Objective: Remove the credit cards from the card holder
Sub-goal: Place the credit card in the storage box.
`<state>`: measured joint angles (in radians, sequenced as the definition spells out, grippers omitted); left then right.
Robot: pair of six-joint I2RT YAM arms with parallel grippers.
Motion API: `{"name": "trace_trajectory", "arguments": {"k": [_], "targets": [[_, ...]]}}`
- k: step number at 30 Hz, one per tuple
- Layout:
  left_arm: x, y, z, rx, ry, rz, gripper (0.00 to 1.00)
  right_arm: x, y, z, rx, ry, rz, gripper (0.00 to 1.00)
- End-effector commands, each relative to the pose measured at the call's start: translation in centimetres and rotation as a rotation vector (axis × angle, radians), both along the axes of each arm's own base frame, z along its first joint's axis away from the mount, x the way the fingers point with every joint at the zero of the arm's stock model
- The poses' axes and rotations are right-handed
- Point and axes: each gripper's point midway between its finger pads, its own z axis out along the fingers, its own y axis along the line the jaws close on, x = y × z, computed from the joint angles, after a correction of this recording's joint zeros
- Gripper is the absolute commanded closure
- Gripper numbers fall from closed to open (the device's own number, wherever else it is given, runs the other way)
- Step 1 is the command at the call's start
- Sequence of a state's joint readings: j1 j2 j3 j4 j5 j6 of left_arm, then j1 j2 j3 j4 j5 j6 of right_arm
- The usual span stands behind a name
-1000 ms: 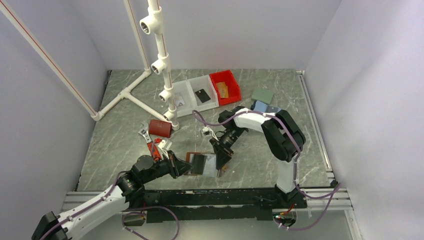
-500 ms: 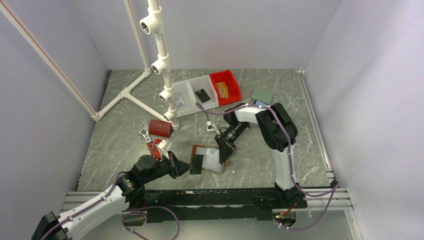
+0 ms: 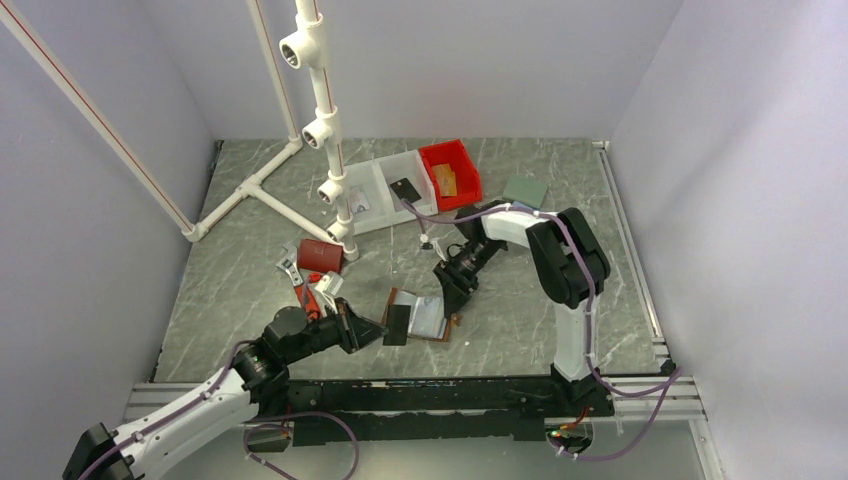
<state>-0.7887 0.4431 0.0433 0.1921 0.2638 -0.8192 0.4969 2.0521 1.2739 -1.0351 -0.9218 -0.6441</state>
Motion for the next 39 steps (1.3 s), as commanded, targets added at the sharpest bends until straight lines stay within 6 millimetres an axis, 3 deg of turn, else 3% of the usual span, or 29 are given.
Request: {"name": "trace_trajectory", "arguments": {"k": [1, 10, 16, 23, 27, 34, 39], "targets": [[0.3, -0.9, 4.4, -0.114, -0.023, -0.012, 1.0, 2.5, -0.4, 1.2, -0.004, -0.183, -0.02, 0.4], [0.1, -1.6, 4.4, -0.1, -0.006, -0.05, 1.0, 4.0, -1.6, 3.0, -0.011, -0.337, -0.028, 0.37], [0.0, -2.5, 5.5, -0.093, -0.034, -0.111, 1.0, 4.2, -1.7, 5.7, 0.06, -0.471, 0.011, 0.35], [0.0, -4.0, 6.1, -0.103, -0.047, -0.184, 1.0, 1.2, 0.1, 10.4, 0.342, -0.483, 0.078, 0.33], [0.0, -5.2, 6.5, -0.105, -0.057, -0.232, 1.0, 0.1, 0.8, 12.0, 0.443, -0.461, 0.083, 0.33], [0.6, -6.9, 6.9, -0.089, -0.075, -0.272, 1.0, -1.9, 2.0, 12.1, 0.492, -0.385, 0.136, 0.36], [0.8, -7.6, 6.9, -0.081, -0.073, -0.281, 1.0, -3.1, 2.8, 12.1, 0.507, -0.345, 0.175, 0.46]]}}
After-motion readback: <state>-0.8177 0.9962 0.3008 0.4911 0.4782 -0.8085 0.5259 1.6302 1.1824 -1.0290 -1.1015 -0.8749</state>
